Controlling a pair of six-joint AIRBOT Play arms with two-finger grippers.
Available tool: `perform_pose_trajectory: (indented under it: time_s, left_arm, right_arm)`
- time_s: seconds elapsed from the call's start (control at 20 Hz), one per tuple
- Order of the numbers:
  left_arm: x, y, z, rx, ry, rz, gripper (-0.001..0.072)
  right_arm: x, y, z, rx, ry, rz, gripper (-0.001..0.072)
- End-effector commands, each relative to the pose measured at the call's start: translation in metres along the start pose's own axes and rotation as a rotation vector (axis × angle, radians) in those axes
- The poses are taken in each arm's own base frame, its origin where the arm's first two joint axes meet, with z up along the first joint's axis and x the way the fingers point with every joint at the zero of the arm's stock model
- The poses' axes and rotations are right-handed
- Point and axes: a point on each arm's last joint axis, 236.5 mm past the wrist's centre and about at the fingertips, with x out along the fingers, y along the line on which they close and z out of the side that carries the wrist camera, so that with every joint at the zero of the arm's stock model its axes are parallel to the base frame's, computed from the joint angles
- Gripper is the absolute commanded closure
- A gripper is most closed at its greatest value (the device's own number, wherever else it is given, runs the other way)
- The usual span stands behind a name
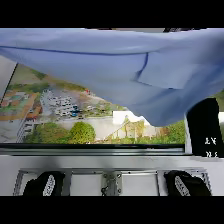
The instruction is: Fold the clothes and pants, and hang the long-sleeved shirts on hangers.
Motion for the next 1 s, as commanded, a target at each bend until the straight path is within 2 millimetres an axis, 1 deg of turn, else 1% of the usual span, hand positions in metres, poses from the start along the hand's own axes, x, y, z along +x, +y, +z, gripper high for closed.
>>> perform_pose_trajectory:
  time_s: [0.0, 0.05, 0.1, 0.15, 0.2, 0.25, 0.3, 0.35, 0.4, 0.45, 0.5, 0.55, 0.65, 0.7, 0.75, 0.8, 0.85, 0.9, 0.95]
  left_arm:
    - [-0.07, -0.036, 0.044, 0.069, -0.167, -0.031, 0.07]
    - [-0.081, -0.042, 0.051, 0.079, -0.194, -0.037, 0.07]
    - [-0.089, -0.046, 0.055, 0.086, -0.211, -0.041, 0.07]
    - [-0.093, -0.048, 0.057, 0.088, -0.219, -0.044, 0.0701]
    - [-0.092, -0.048, 0.056, 0.088, -0.212, -0.043, 0.07]
    - [-0.085, -0.045, 0.051, 0.073, -0.188, -0.041, 0.07]
    - [-0.073, -0.039, 0.041, 0.056, -0.142, -0.036, 0.0701]
    - [-0.058, -0.031, 0.026, 0.034, -0.079, -0.028, 0.07]
    - [-0.039, -0.021, 0.005, 0.001, 0.004, -0.017, 0.07]
    - [-0.016, -0.007, -0.023, -0.037, 0.107, -0.001, 0.07]
    - [0.008, 0.008, -0.055, -0.07, 0.22, 0.016, 0.07]
    - [0.029, 0.023, -0.088, -0.103, 0.323, 0.033, 0.07]
    - [0.068, 0.054, -0.163, -0.183, 0.545, 0.069, 0.07]
    - [0.087, 0.069, -0.202, -0.223, 0.648, 0.086, 0.07]
    - [0.105, 0.079, -0.237, -0.257, 0.73, 0.096, 0.07]
    - [0.122, 0.09, -0.271, -0.283, 0.799, 0.107, 0.07]
    - [0.138, 0.097, -0.304, -0.302, 0.862, 0.112, 0.07]
    - [0.158, 0.102, -0.338, -0.306, 0.92, 0.107, 0.07]
    - [0.175, 0.104, -0.364, -0.307, 0.964, 0.1, 0.07]
  right_arm:
    - [-0.056, 0.024, 0.03, -0.047, -0.122, 0.01, 0.0696]
    - [-0.066, 0.028, 0.033, -0.051, -0.142, 0.013, 0.0697]
    - [-0.075, 0.032, 0.035, -0.044, -0.159, 0.016, 0.0696]
    - [-0.082, 0.034, 0.037, -0.04, -0.172, 0.017, 0.0697]
    - [-0.087, 0.036, 0.038, -0.034, -0.182, 0.017, 0.0697]
    - [-0.09, 0.037, 0.039, -0.024, -0.187, 0.019, 0.0696]
    - [-0.09, 0.037, 0.038, -0.007, -0.183, 0.021, 0.0697]
    - [-0.086, 0.035, 0.034, 0.011, -0.162, 0.016, 0.0697]
    - [-0.078, 0.029, 0.025, 0.046, -0.117, 0.003, 0.0697]
    - [-0.063, 0.021, 0.011, 0.084, -0.048, -0.012, 0.0697]
    - [-0.043, 0.012, -0.01, 0.107, 0.053, -0.022, 0.0697]
    - [-0.02, 0.001, -0.035, 0.137, 0.172, -0.036, 0.0697]
    - [0.033, -0.026, -0.104, 0.214, 0.457, -0.069, 0.0697]
    - [0.061, -0.042, -0.143, 0.252, 0.599, -0.085, 0.0697]
    - [0.089, -0.059, -0.18, 0.279, 0.715, -0.101, 0.0696]
    - [0.112, -0.075, -0.209, 0.294, 0.8, -0.119, 0.0697]
    - [0.138, -0.091, -0.242, 0.319, 0.882, -0.14, 0.0697]
    - [0.161, -0.104, -0.274, 0.339, 0.947, -0.149, 0.0697]
    - [0.183, -0.116, -0.302, 0.351, 0.989, -0.154, 0.0697]
